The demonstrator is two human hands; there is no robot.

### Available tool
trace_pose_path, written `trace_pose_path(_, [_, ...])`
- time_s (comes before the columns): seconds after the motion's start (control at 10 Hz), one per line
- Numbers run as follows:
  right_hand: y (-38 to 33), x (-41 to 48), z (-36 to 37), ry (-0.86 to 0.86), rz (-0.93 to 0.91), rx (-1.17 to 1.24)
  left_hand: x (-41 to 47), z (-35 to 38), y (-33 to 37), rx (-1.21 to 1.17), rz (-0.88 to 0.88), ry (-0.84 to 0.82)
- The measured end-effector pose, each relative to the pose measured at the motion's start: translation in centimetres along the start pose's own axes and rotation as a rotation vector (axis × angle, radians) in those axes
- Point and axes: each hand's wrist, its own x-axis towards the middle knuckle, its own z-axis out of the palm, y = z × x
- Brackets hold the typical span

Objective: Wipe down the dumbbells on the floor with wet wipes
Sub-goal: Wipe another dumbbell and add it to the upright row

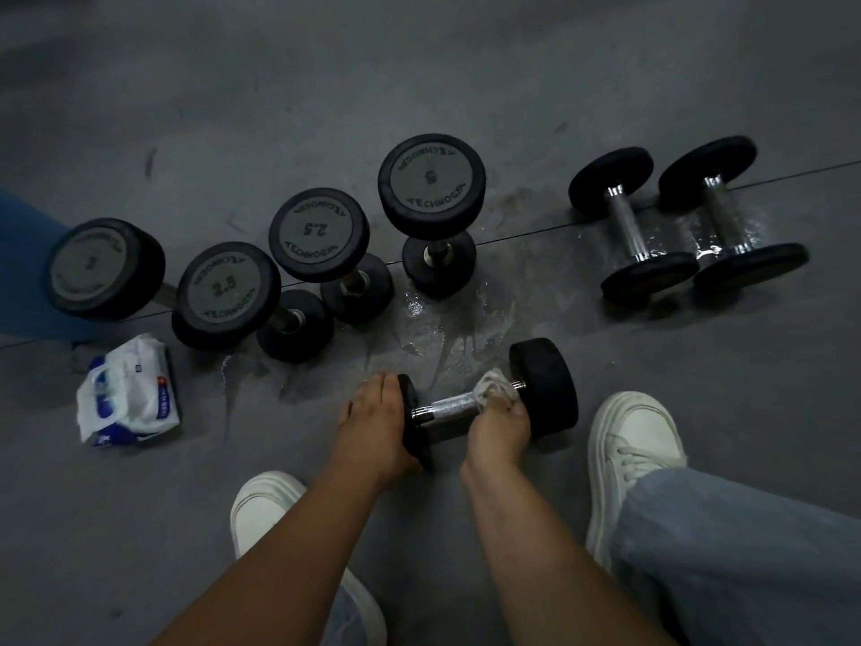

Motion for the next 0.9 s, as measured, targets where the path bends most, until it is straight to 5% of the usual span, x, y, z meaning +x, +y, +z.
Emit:
trace_pose_path(0.1, [-0.2,1.4,-0.4,0.017,0.150,-0.022,-0.2,0.2,0.0,0.002,-0.011,-0.002])
trace_pose_path(0.2, [-0.5,2.3,-0.1,-0.141,0.295,0.031,0.0,0.1,0.0,0.000,-0.011,-0.011])
trace_pose_path(0.4, [0.9,2.3,-0.7,0.056,0.189,0.143,0.0,0.2,-0.1,-0.008,-0.002,-0.001])
trace_pose_path(0.5, [0.3,2.9,-0.5,-0.132,0.251,-0.003,-0.1,0.3,-0.1,0.006,-0.009,0.002])
trace_pose_path(0.7, [1.2,3.0,-0.5,0.099,0.192,0.102,-0.3,0.0,0.0,-0.004,-0.008,-0.005])
trace_pose_path(0.8, [-0.4,3.3,1.0,0.146,0.297,-0.043,-0.1,0.0,0.0,0.003,-0.006,-0.017])
trace_pose_path(0.9, [1.7,2.6,-0.2,0.135,0.212,-0.018,-0.1,-0.2,0.1,-0.012,-0.004,-0.020])
